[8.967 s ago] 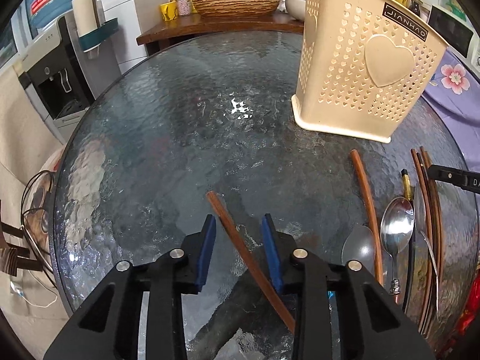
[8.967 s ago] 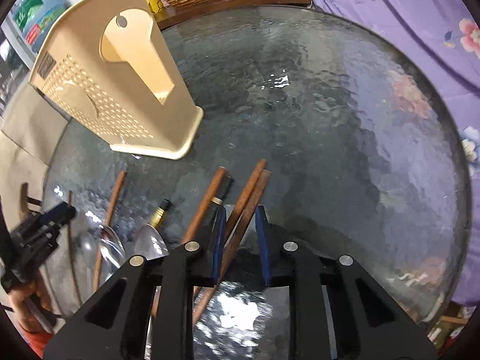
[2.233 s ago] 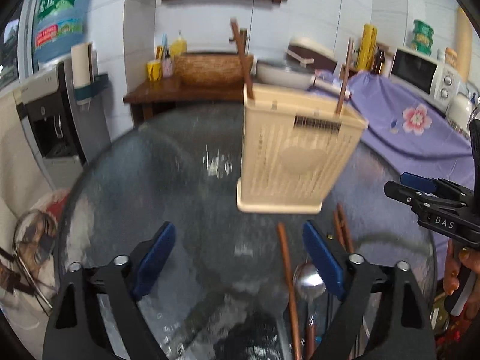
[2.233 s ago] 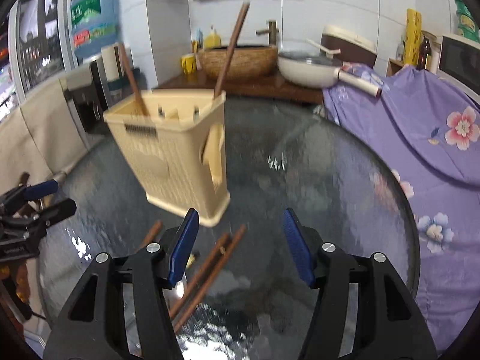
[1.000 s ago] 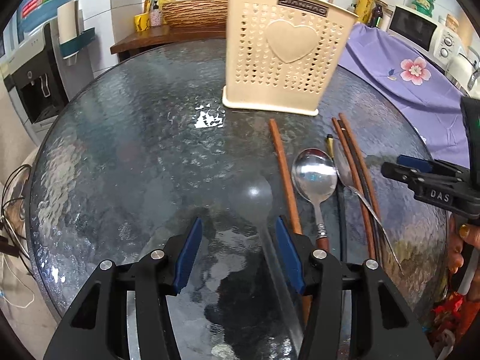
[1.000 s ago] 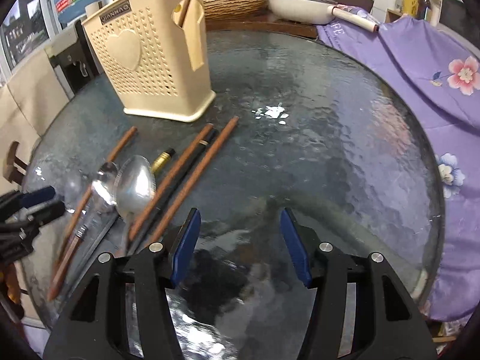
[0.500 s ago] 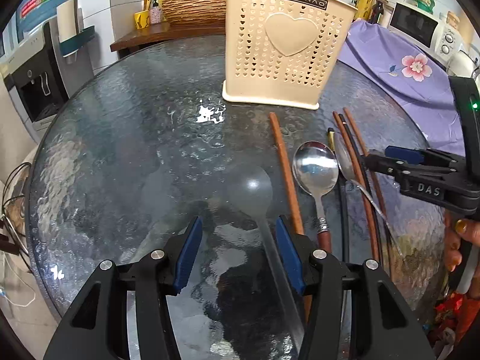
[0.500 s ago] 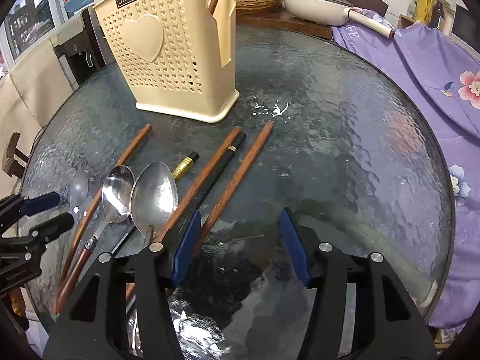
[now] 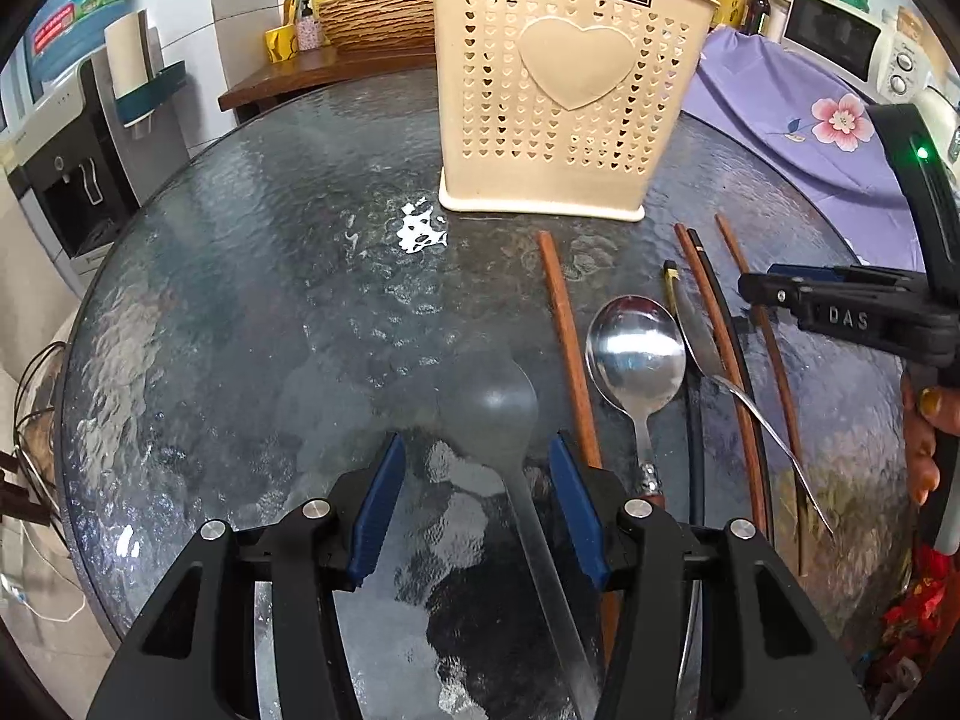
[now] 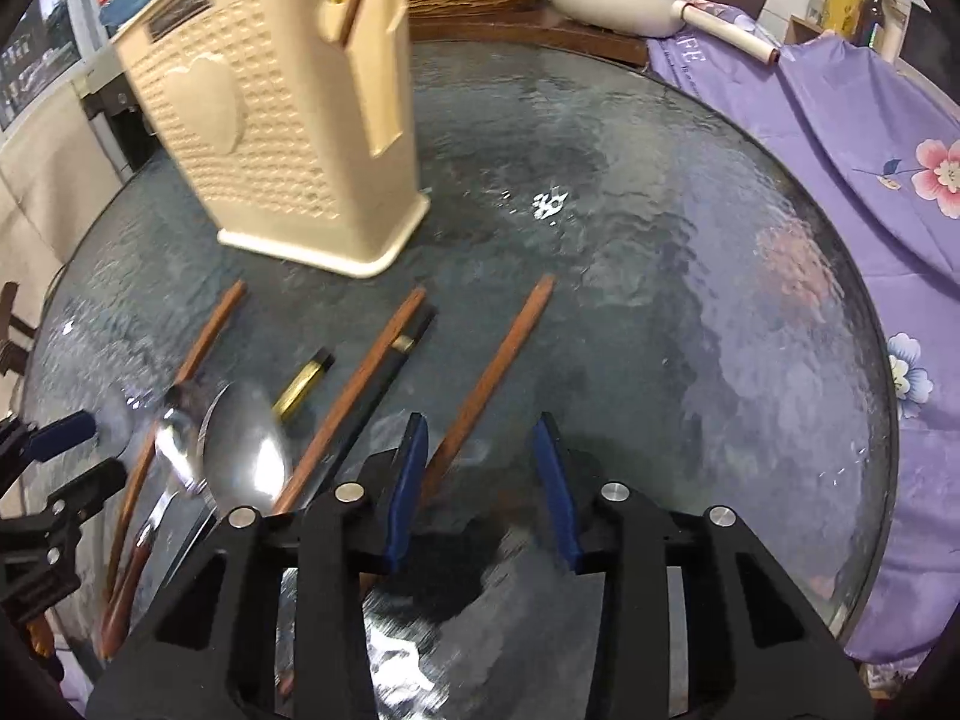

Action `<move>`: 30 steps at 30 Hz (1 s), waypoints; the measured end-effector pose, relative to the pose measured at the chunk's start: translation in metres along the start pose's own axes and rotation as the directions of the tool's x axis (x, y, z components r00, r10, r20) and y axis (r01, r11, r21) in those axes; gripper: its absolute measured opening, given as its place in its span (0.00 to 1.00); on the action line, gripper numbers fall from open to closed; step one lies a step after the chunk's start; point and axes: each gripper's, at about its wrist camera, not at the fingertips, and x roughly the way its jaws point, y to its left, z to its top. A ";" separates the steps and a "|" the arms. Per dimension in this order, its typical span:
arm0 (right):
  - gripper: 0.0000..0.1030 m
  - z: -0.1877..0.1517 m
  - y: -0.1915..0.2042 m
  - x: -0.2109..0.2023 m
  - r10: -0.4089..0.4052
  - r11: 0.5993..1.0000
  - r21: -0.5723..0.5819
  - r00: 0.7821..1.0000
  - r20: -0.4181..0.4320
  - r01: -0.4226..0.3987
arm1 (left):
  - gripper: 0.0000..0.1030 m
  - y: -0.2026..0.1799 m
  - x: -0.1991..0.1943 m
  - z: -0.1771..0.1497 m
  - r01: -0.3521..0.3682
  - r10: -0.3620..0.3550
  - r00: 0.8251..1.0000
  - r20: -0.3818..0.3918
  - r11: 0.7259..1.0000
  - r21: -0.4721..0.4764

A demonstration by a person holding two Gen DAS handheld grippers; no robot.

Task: Organize utensils
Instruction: 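Move the left tool back to the spoons and close on a metal spoon, then grasp a brown chopstick with the right tool and lift it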

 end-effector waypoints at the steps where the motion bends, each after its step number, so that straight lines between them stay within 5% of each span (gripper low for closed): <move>1: 0.33 0.004 -0.002 0.002 -0.007 1.000 0.008 1.000 0.000 0.007 | 0.47 -0.001 0.001 0.001 -0.008 0.008 1.000 0.001 1.000 0.005; 14: 0.13 0.044 -0.003 0.025 -0.039 0.999 0.036 0.999 -0.013 0.040 | 0.36 -0.010 0.006 0.007 -0.036 0.036 0.999 0.007 0.999 0.014; 30: 0.07 0.045 -0.016 0.029 -0.026 0.998 0.050 1.000 0.010 0.025 | 0.35 -0.012 0.019 0.027 -0.031 0.031 0.999 -0.012 0.999 0.026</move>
